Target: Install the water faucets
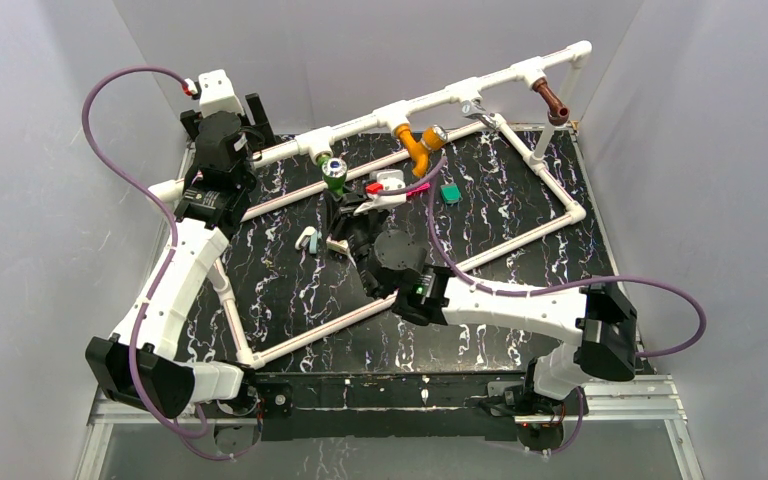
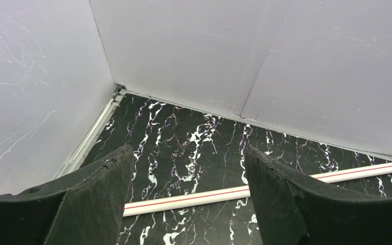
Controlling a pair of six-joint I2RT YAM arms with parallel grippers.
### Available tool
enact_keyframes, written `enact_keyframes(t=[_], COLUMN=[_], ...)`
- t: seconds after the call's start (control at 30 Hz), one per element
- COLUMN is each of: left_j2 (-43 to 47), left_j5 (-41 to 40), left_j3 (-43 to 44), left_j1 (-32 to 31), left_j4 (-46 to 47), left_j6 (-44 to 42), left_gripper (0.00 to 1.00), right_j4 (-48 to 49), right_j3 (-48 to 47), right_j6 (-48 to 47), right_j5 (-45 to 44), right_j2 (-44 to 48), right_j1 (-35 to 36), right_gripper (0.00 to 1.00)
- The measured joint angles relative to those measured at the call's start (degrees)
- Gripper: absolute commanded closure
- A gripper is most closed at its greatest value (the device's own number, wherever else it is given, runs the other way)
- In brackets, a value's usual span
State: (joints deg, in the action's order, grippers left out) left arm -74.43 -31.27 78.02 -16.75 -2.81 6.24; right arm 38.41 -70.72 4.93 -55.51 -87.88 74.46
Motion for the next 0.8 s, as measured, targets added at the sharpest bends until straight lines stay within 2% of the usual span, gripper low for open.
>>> enact_keyframes(t=[0.1,0.23,0.37,0.6,0.8], left_j2=[0.07,0.07,0.07,0.04,0.04], left_j5=[-0.04,-0.11,-0.33,-0.68,-0.74], left_j3=[-0.04,-0.04,-0.09,-0.28,-0.31], left_j1=[-0.09,-0.09,-0.09,-0.09,-0.09], left_j4=[-0.04,0.07,0.44,1.2,1.16], left_j6=[0.02,0.02,-0.02,-0.28,-0.31], left_gripper=[0.23,0.23,0.23,0.23,0.23], right_j4=[-2.56,-3.5,-0.81,7.13,9.57], right_j3=[-0.13,-0.85,-0.96,-0.61,0.72], right_j6=[3.72,1.51,-6.93,-28.89,-43.87], right_j5=[0.83,1.53,2.25,4.48,8.41], right_j2=[0.66,0.61,-0.31,-2.58,-2.73], right_j1=[-0.42,-0.5,-0.5,-0.48,-0.68], right_gripper=[0.99,0.99,0.99,0.99,0.99])
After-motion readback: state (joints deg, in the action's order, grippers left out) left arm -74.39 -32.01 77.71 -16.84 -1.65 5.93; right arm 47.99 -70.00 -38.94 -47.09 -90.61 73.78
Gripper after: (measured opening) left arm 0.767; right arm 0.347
